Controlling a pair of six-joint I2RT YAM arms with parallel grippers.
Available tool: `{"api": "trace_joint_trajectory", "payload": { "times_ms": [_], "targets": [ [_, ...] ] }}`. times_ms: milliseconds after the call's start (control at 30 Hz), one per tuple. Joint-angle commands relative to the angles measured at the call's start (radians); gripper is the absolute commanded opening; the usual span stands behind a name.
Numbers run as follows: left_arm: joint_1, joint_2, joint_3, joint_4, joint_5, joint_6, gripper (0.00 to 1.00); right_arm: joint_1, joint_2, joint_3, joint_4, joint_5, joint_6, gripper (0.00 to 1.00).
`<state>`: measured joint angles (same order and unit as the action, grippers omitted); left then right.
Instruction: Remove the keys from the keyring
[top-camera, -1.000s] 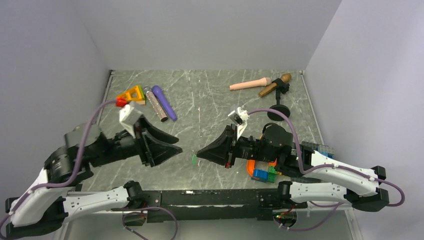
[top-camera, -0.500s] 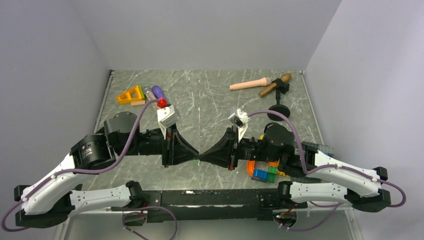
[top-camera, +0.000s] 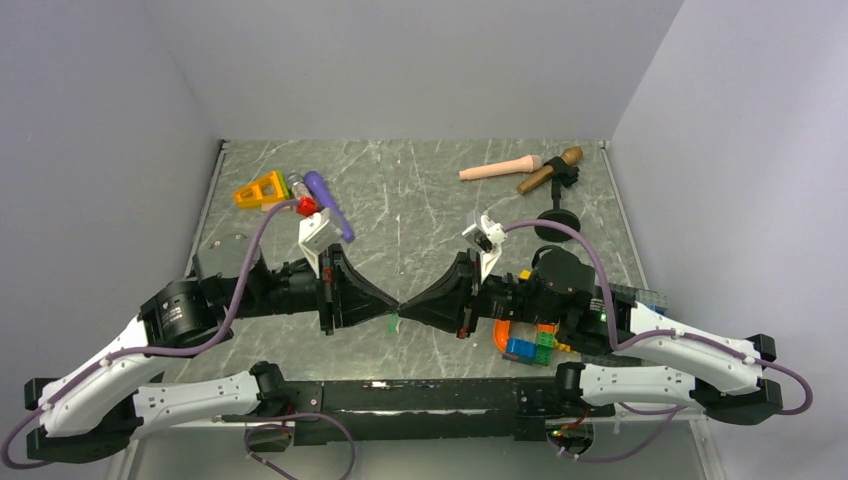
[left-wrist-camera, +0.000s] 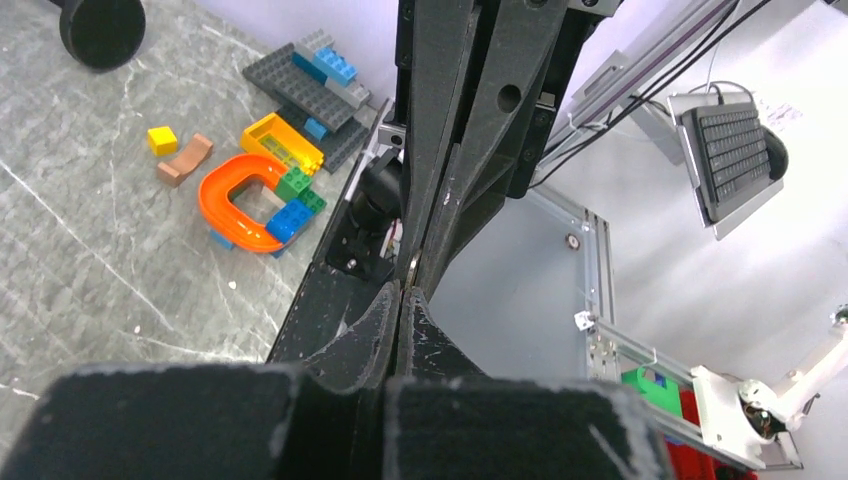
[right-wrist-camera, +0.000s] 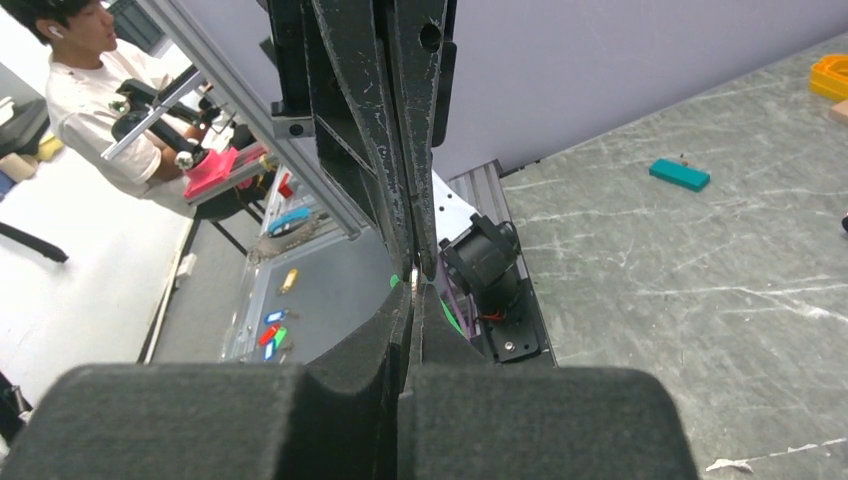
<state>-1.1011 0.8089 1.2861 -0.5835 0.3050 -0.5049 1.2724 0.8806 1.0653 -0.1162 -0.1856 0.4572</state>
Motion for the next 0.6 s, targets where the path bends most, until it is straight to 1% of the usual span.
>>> {"api": "trace_joint_trajectory", "payload": {
  "times_ms": [0, 200, 567],
  "targets": [
    [-0.002, -0.046, -0.066, 0.176, -0.048, -0.081, 0.0, 0.003, -0.013, -0.012, 0.148, 0.019, 0.021, 0.0],
    [-0.003, -0.082, -0.135, 0.27, -0.08, -0.133, 0.0, 0.004, 0.011, -0.003, 0.195, 0.018, 0.022, 0.0],
    [-0.006, -0.176, -0.252, 0.421, -0.193, -0.199, 0.0, 0.004, 0.007, -0.025, 0.281, 0.046, 0.02, 0.0]
  ]
}}
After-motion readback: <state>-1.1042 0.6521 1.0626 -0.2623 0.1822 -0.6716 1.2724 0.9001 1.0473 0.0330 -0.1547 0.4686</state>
